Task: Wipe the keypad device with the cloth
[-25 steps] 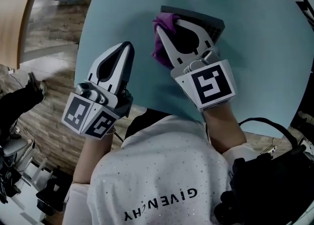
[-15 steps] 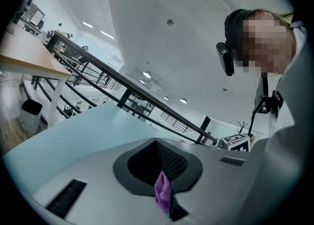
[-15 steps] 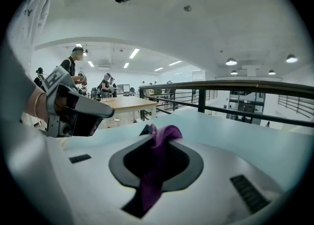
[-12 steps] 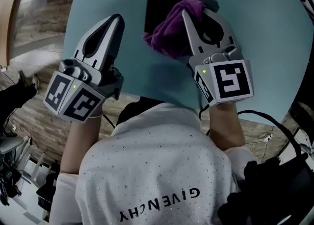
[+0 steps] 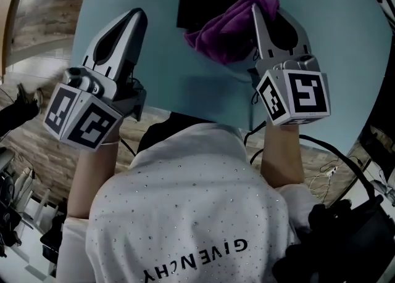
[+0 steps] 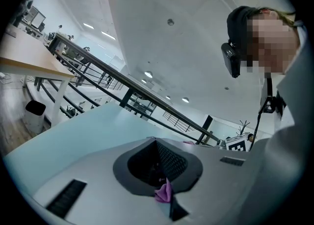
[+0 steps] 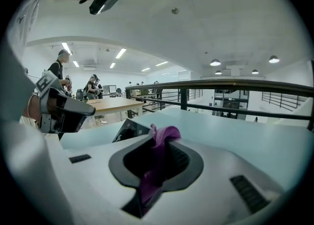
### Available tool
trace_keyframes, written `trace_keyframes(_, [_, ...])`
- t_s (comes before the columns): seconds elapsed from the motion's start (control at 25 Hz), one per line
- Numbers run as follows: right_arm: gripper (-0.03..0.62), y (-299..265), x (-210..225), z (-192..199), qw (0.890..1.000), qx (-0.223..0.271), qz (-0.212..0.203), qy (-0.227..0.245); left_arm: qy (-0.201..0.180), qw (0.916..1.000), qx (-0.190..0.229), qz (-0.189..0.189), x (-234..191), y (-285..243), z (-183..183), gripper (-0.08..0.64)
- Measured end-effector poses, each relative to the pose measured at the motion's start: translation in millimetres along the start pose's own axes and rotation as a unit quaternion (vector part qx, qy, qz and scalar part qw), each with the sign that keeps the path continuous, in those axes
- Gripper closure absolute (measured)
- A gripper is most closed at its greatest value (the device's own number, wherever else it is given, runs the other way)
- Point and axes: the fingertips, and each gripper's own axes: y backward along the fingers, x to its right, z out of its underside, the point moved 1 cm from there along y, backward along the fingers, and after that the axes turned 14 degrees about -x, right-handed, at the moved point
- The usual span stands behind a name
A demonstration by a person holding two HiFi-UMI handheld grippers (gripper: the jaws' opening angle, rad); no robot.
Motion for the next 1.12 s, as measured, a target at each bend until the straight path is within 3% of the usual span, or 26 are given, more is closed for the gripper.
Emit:
trace_keyframes(0.32, [0.552, 10, 31, 11, 0.997, -0.003, 0.01, -0.072, 0.004, 0.9998, -0.017, -0.007, 4, 2, 12, 0.558])
trace_keyframes(0.48, [0.555, 6, -9, -10, 0.999, 0.024, -0.032, -0.01, 0.009, 0.9988, -0.039, -0.027, 1, 11, 19, 0.558])
trace_keyframes(0.64, [0.555, -4, -67, -16, 0.994, 0.015, -0.096, 0.048, 0.017, 0.9987, -0.033, -0.035, 9, 28, 16, 0.558])
trace_keyframes(0.76, [0.555, -20, -90, -16, 0.991, -0.005, -0.099, 0.089, 0.03, 0.9983, -0.019, -0.045, 7, 42, 13, 0.558])
trace_keyframes(0.96, [0.555, -47, -100, -14, 0.991, -0.04, -0.101, 0.077, 0.046, 0.9966, -0.007, -0.068, -10, 59, 9, 0.558])
trace_keyframes(1.12, [0.555, -50, -95, -13, 0.992, -0.04, -0.096, 0.068, 0.047, 0.9968, -0.006, -0.064, -13, 56, 9, 0.558])
